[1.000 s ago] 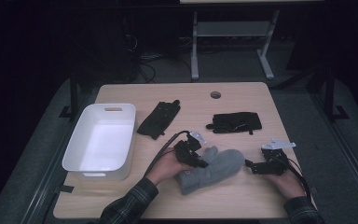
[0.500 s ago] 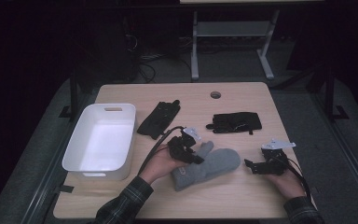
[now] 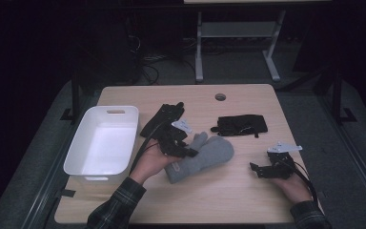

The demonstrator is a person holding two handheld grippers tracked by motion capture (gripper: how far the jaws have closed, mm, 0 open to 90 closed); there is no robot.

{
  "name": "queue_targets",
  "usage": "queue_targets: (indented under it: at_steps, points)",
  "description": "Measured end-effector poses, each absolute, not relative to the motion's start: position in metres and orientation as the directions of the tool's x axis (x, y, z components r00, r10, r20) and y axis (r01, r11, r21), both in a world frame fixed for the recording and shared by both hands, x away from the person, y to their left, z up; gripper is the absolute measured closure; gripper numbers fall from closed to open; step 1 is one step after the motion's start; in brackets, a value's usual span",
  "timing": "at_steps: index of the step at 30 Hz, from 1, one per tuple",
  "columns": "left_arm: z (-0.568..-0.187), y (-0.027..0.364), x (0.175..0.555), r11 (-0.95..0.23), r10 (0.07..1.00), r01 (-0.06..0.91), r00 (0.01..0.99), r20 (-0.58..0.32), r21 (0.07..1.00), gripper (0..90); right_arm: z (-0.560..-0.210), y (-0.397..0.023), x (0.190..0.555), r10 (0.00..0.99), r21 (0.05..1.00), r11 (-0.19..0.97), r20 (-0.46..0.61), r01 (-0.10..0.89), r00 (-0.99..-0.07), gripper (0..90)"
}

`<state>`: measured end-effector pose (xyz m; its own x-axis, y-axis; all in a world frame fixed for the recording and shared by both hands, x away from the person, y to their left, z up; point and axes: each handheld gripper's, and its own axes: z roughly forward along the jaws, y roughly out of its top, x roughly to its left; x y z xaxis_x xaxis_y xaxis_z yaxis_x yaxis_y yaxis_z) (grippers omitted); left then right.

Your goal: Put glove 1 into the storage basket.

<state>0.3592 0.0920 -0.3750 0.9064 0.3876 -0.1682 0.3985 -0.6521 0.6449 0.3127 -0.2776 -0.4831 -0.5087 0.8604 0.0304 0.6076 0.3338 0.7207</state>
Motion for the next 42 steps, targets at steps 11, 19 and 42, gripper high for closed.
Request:
queue_targets:
  at_steps: [11, 19, 42]
  points:
    - [-0.330, 0.131, 0.363, -0.588, 0.464, 0.401, 0.878, -0.113, 0.703, 79.0, -0.483, -0.278, 0.313, 0.859, 0.722, 0.336, 0.028, 0.605, -0.510, 11.3]
    - [-0.300, 0.161, 0.363, -0.553, 0.520, 0.406, 0.851, -0.080, 0.728, 78.9, -0.483, -0.278, 0.313, 0.860, 0.722, 0.336, 0.027, 0.605, -0.510, 11.3]
    - [-0.270, 0.273, 0.343, -0.459, 0.692, 0.489, 0.721, -0.047, 0.742, 78.9, -0.483, -0.277, 0.313, 0.862, 0.722, 0.332, 0.029, 0.607, -0.506, 11.3]
